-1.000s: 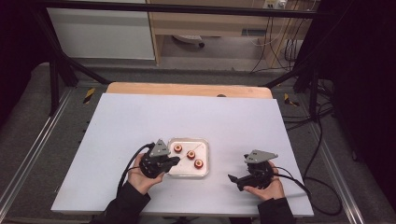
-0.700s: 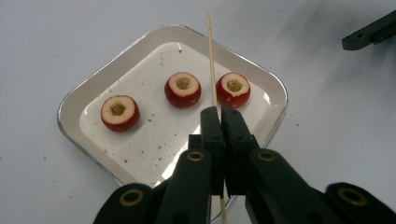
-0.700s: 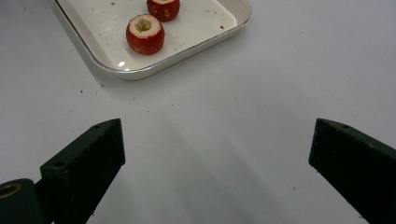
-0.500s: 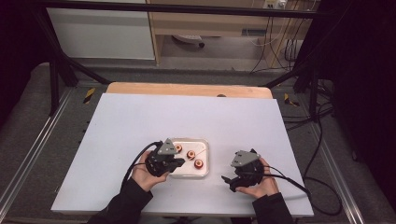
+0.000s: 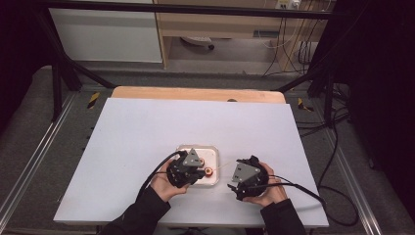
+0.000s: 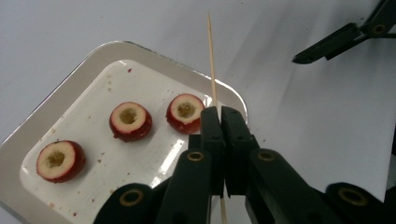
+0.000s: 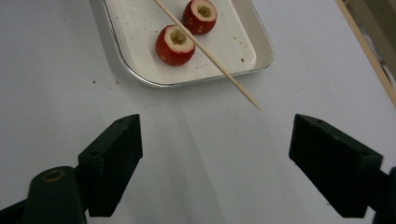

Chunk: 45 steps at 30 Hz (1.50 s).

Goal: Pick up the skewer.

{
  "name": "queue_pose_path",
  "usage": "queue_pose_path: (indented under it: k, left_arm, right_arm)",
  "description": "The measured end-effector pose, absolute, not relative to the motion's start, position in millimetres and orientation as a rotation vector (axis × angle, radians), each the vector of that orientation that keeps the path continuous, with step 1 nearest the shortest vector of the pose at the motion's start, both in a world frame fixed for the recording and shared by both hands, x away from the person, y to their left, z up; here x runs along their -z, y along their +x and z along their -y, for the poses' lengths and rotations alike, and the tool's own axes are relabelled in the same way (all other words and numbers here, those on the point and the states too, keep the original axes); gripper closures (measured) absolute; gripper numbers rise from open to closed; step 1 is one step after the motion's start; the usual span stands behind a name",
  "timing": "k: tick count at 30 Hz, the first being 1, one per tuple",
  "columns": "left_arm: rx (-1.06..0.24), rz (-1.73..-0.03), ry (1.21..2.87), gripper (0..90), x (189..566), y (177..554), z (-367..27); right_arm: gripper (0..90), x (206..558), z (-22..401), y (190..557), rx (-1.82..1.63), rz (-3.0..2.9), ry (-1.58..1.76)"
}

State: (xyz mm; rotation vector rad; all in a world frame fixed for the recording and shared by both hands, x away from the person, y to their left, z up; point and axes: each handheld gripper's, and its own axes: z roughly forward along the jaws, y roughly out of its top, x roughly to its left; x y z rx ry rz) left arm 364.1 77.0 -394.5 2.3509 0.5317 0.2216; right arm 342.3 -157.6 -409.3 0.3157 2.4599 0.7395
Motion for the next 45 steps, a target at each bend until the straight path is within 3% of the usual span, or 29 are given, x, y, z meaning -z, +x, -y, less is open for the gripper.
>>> queue_pose_path:
  k: [30,45]
  left_arm:
    - [-0.17,-0.416,2.407,88.5,396.0,353.1,-37.6]
    - [-0.158,-0.404,2.416,88.5,397.5,352.0,-36.0]
  right_arm:
    - [74.9,421.8,147.0,336.5,-0.531,-2.422,-0.291]
    - [87.3,425.5,144.8,334.1,-0.456,-2.405,-0.426]
